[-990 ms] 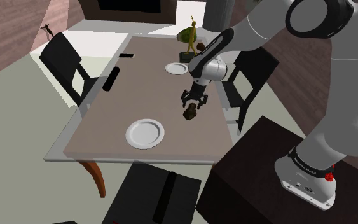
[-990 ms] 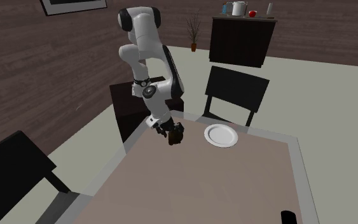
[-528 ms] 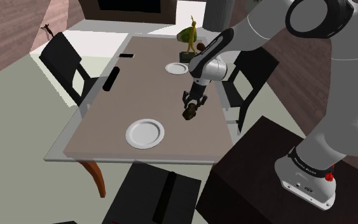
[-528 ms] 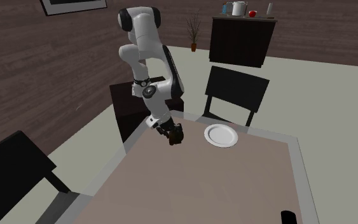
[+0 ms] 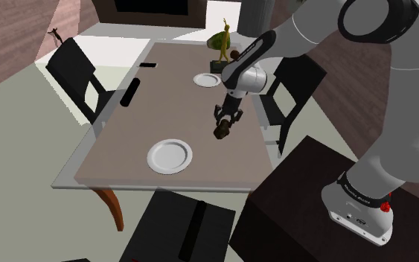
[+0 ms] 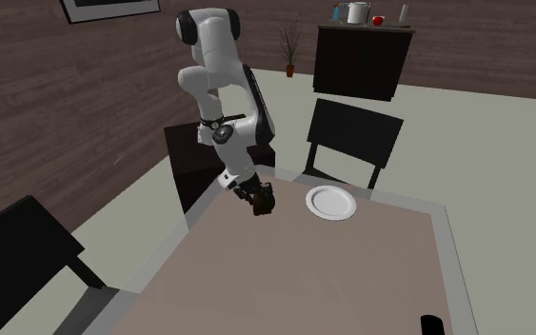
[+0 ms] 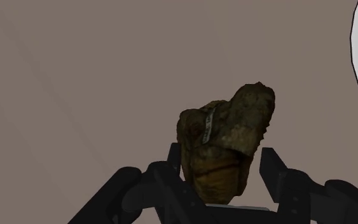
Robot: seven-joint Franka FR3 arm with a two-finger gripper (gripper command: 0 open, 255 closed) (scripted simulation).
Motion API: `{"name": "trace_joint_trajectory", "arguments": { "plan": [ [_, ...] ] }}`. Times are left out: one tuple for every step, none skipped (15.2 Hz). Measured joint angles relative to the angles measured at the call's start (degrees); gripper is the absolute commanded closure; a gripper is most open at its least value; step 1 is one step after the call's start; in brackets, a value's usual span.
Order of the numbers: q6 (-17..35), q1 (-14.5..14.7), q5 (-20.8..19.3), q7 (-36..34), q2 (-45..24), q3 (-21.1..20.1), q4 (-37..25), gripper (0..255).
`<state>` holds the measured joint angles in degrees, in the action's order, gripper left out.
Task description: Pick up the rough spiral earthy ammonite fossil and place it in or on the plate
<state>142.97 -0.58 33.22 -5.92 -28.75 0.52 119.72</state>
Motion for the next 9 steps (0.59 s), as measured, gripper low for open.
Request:
{"name": "trace_joint_trajectory", "arguments": {
  "plan": [
    [-0.54,0.10,-0.32,-0.38,0.69,0.19,0.11,255],
    [-1.05,0.18,-0.61,-0.71,1.39,0.36,0.26,255],
    [-1.46,0.28,-0.89,-1.10,2.09,0.53,0.39,255],
    [-1.94,0.42,-1.17,-1.52,2.78,0.66,0.55,255],
    [-2.48,0.45,-1.46,-1.78,3.33,0.81,0.58,255],
    [-2.91,0.55,-1.70,-2.11,3.85,0.92,0.65,255],
    [-3.33,0.71,-1.96,-2.53,4.51,1.01,0.83,255],
    [-3.82,0.77,-2.23,-2.82,5.20,1.14,1.01,255],
    [-4.44,0.78,-2.57,-3.14,5.91,1.33,1.09,255]
  ]
}}
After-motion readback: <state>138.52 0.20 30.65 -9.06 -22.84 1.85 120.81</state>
